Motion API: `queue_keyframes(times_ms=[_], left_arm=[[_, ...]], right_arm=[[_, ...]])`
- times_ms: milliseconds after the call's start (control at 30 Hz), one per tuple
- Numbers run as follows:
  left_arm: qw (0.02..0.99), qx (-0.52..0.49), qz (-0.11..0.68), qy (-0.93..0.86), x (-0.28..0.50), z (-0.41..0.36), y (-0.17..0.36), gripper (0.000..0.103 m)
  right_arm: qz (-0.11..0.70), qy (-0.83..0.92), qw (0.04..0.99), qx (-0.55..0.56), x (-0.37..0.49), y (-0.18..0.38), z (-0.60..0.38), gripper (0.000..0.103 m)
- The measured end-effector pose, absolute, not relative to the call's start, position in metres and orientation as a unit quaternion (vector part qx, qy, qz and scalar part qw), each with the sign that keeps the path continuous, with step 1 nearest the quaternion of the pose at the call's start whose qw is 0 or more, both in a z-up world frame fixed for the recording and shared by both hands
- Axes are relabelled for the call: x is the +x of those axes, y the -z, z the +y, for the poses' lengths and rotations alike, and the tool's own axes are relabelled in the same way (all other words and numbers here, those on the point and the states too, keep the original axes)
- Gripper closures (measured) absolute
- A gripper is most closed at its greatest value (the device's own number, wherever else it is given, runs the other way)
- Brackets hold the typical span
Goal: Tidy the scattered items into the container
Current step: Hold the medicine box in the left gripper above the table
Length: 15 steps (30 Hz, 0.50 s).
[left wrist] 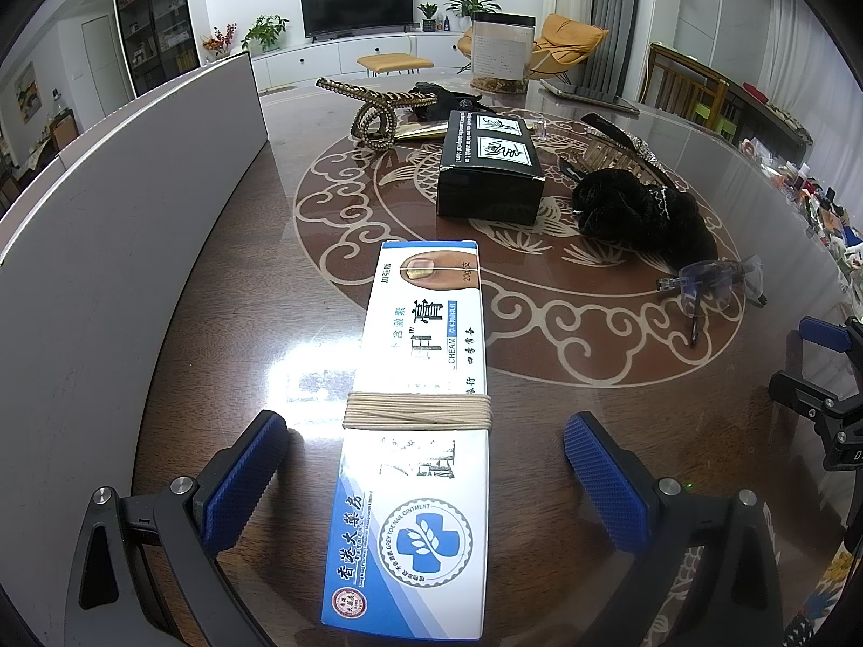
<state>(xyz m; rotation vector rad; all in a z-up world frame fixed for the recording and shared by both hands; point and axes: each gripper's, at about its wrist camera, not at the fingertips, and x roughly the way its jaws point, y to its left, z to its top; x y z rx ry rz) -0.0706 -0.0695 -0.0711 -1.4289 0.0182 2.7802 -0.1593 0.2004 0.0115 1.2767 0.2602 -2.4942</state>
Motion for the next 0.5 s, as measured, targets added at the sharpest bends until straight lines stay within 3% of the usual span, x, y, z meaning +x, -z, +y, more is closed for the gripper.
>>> queue_keyframes(times_ms=[500], left_arm=[[0.008, -0.457, 0.006, -0.889, -0.0709, -0.0695, 0.0712, 0.000]], right_arm=[[0.091, 0.874, 0.163, 0.448, -0.1598, -0.0112, 0.2003, 0.000]])
